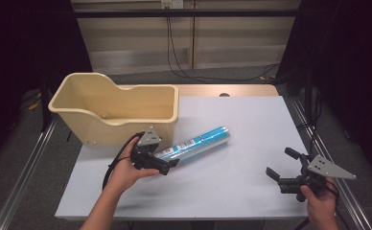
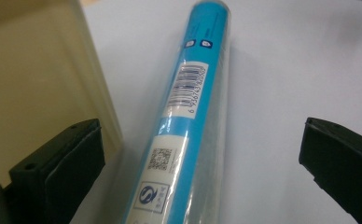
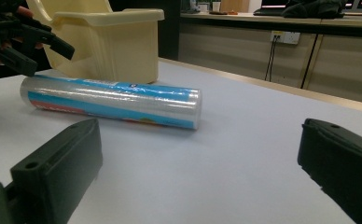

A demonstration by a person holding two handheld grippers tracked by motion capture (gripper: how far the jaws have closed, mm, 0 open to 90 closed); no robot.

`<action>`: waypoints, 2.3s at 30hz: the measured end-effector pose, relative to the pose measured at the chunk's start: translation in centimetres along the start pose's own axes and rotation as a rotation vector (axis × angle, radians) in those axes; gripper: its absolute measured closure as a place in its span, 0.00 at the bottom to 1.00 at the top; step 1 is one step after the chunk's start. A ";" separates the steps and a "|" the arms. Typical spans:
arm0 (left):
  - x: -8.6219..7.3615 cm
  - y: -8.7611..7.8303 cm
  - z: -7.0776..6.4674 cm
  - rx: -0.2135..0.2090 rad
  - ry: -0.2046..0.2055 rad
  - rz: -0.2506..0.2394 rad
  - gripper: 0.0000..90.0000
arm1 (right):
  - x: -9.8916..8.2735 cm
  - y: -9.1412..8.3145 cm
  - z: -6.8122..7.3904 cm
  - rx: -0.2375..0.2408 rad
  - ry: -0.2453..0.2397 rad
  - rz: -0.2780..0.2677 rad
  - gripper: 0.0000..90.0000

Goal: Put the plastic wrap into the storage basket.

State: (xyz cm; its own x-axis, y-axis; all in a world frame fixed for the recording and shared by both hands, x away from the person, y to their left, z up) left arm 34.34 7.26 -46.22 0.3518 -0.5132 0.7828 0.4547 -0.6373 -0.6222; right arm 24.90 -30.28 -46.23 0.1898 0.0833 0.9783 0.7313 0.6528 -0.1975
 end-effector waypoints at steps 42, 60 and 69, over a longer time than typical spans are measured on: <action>2.3 7.6 -3.2 -0.082 0.181 0.404 0.35 | 0.0 -0.2 -0.2 0.023 0.018 -0.007 0.00; 2.4 9.7 -3.0 -0.053 0.205 0.531 0.33 | -0.1 -0.1 -0.2 0.028 0.017 0.000 0.00; 2.4 10.1 -2.9 -0.062 0.190 0.548 0.35 | -0.1 -0.1 -0.3 0.030 0.018 0.000 0.00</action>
State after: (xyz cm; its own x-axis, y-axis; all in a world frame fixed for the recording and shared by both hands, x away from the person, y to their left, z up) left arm 37.43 -2.03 -50.61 0.3671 -0.8681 0.3343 0.1966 -0.2788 -0.9400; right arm 25.01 -30.59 -46.32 0.2023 0.0699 0.9768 0.7115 0.6749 -0.1956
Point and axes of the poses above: each handheld gripper's, and its own axes: y roughly forward along the jaws, x roughly out of its top, z roughly to its left, the point moved 6 cm from there along y, roughly forward along the jaws, and after that the axes turned 6 degrees about x, right-handed, at the moved point
